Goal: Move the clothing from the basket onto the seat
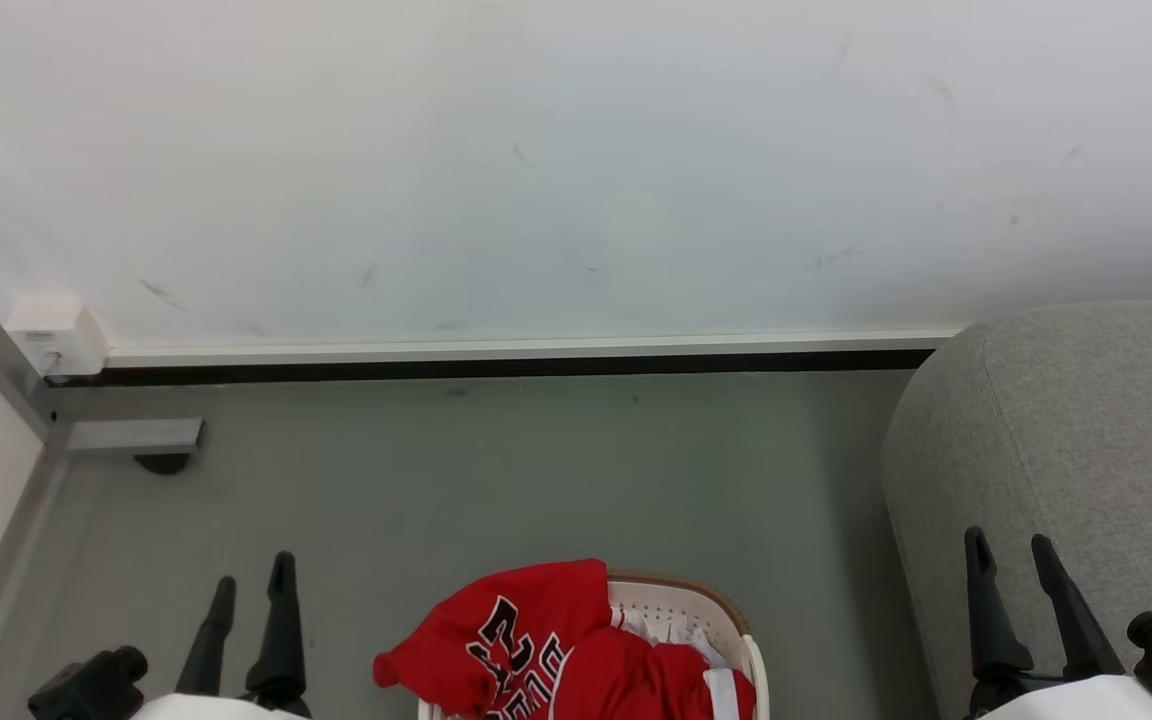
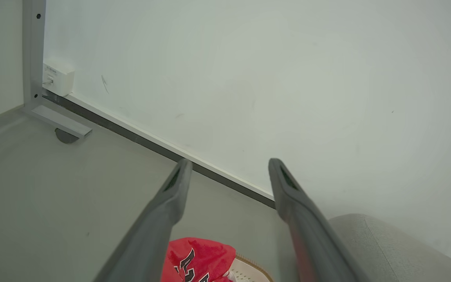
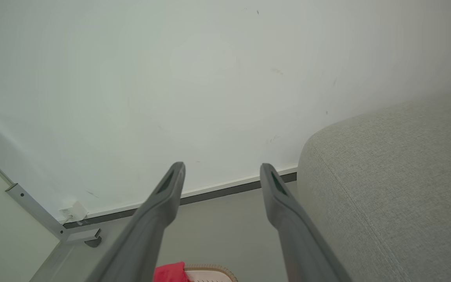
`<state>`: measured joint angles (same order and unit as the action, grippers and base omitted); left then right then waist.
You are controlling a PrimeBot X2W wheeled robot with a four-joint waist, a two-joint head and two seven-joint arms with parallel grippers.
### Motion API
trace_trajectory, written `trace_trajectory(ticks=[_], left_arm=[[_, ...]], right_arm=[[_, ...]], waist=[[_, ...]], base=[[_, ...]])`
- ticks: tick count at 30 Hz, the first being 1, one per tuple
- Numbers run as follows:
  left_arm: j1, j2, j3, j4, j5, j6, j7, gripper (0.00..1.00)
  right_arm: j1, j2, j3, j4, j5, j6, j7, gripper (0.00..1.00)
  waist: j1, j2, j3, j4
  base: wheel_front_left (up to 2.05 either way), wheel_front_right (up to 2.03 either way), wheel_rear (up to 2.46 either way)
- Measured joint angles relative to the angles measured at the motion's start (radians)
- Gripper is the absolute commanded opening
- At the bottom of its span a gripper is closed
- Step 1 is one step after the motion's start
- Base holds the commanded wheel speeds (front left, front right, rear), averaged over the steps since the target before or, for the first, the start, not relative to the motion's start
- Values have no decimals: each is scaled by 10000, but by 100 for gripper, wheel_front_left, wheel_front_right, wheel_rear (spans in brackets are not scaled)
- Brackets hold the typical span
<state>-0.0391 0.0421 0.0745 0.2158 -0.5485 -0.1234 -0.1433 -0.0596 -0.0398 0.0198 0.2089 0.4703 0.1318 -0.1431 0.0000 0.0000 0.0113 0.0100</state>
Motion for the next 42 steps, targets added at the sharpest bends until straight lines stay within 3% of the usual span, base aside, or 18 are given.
trace_trajectory(ticks=[42], left_arm=[[275, 31, 90, 19, 3962, -40, -892, 100]], right_arm=[[116, -50, -79, 428, -2809, 0, -928, 100]], waist=[[0, 1, 3, 131]], base=[[0, 0, 0]])
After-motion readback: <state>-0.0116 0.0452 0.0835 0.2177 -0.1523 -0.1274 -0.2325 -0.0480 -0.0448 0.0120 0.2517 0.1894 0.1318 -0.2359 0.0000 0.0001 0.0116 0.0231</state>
